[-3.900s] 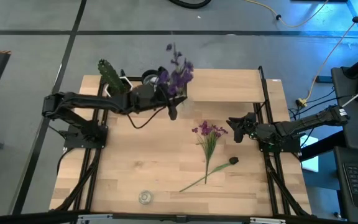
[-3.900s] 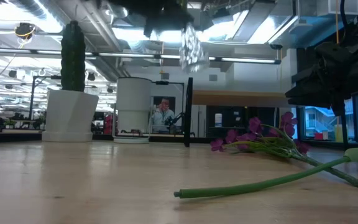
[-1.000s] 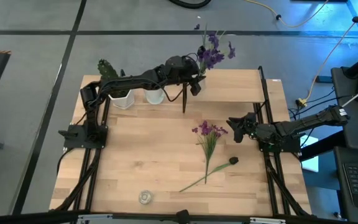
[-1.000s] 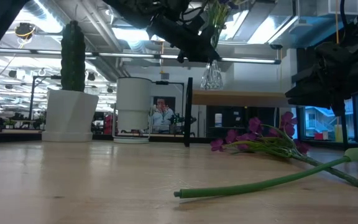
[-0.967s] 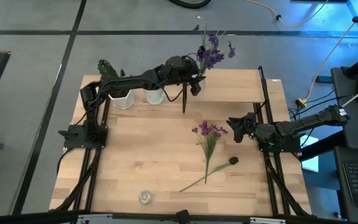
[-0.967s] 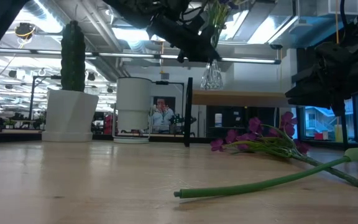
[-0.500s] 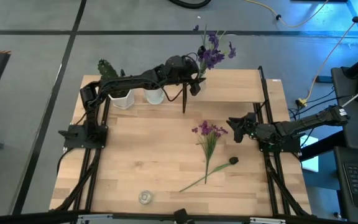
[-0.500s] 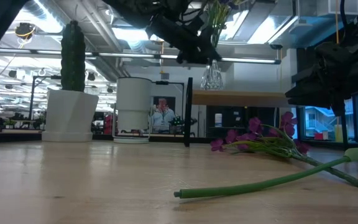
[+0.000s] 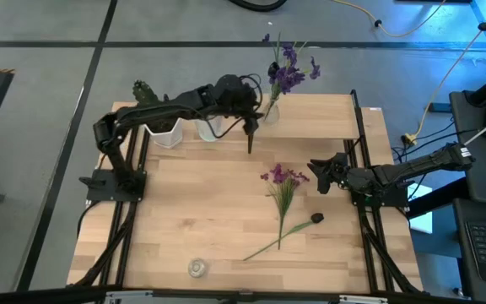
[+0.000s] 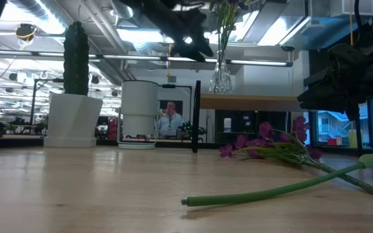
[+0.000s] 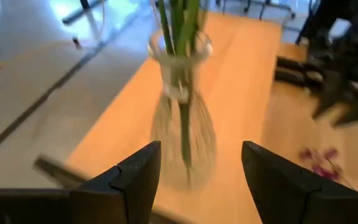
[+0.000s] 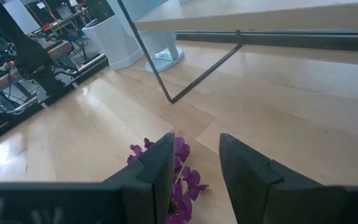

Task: Pick and place flowers into a vace then onto a shelf
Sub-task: Put the purple flowers into the transparent vase

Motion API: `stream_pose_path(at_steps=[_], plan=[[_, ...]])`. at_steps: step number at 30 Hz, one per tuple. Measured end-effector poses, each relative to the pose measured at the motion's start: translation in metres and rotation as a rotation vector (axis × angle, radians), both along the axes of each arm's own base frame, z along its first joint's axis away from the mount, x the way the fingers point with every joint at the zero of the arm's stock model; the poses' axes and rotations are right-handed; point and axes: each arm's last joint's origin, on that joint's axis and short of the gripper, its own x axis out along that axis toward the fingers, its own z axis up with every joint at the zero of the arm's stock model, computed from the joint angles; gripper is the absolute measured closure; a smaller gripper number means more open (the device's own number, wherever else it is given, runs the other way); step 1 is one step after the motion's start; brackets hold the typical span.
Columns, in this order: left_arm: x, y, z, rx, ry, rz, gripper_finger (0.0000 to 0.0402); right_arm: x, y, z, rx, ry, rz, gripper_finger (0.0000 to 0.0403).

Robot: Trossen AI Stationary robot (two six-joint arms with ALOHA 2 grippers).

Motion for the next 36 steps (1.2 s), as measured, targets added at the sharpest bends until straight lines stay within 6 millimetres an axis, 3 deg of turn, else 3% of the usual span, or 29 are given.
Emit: stream_pose_path(at_steps=[4,8,12,20,28,36], plan=[[-0.018,-0.028,0.012,-0.09,0.087,-0.11,0.0184,0.0,0.0,0.0,0.0,0.0,0.001,0.0273],[-0.031,-0.07,0.018,-0.152,0.205,-0.26,0.0192,0.0,0.001,0.0,0.01,0.002,0.029,0.0273],[-0.039,-0.113,0.017,-0.24,0.307,-0.283,0.0206,0.001,0.003,0.0,0.035,0.006,0.097,0.0273],[-0.051,-0.192,0.003,-0.359,0.49,-0.118,0.0266,0.002,0.006,-0.001,0.071,0.013,0.197,0.0273],[-0.062,-0.264,-0.008,-0.436,0.516,-0.013,0.0389,0.003,0.007,-0.001,0.091,0.015,0.248,0.0273],[-0.08,-0.32,-0.02,-0.513,0.485,0.149,0.0399,0.003,0.008,-0.001,0.101,0.014,0.27,0.0273]])
